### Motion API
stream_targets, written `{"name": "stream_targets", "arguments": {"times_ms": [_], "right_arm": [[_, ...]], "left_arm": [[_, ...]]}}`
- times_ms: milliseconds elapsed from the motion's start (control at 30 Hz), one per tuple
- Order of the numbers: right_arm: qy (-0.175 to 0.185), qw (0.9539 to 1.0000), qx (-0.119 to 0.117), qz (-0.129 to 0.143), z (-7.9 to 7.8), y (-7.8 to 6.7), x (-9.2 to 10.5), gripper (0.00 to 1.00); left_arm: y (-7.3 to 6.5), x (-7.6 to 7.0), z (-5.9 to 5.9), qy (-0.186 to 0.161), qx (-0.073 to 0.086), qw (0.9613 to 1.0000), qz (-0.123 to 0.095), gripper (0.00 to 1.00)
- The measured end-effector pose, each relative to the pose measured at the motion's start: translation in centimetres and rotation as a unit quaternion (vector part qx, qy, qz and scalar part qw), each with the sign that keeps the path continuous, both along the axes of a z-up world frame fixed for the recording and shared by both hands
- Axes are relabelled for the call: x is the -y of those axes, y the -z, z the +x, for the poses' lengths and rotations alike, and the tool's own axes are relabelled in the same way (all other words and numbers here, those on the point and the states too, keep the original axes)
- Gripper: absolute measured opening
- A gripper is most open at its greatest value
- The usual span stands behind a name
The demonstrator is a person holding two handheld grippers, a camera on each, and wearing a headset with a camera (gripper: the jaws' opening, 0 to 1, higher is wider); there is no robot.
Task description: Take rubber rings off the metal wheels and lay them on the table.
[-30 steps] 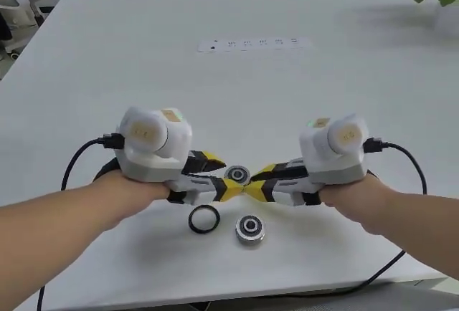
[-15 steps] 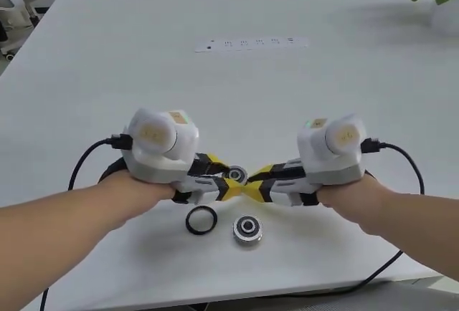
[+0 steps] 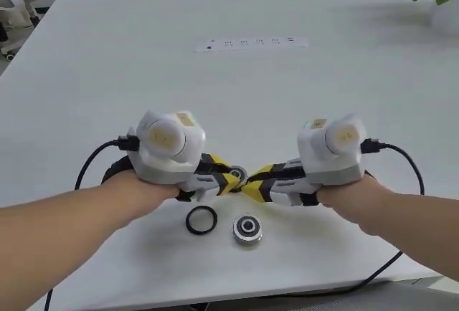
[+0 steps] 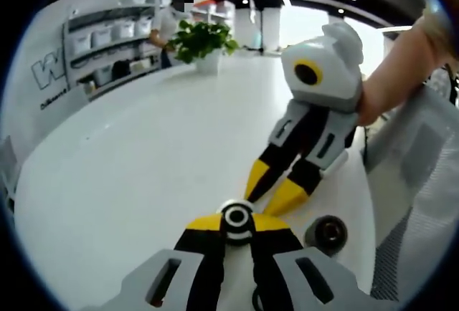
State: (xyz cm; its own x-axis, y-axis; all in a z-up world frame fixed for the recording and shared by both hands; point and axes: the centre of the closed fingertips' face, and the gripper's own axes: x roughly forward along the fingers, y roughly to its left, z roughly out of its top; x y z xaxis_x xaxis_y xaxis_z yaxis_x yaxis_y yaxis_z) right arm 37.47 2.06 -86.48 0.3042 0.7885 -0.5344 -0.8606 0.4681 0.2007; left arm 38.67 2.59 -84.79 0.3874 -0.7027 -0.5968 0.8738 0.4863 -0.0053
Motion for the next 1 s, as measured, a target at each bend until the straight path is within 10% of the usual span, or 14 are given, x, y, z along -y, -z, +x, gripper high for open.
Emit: {"name": "stream_targets", "arguments": {"times_ms": [1000], "right_arm": [[0.016,0.9999,-0.003,-0.003,0.42,0.22,0.31,0.0]], "left_arm": [[0.09,-0.07,-0.13,-0.009,0.01,0.9999,0.008,0.13]]}}
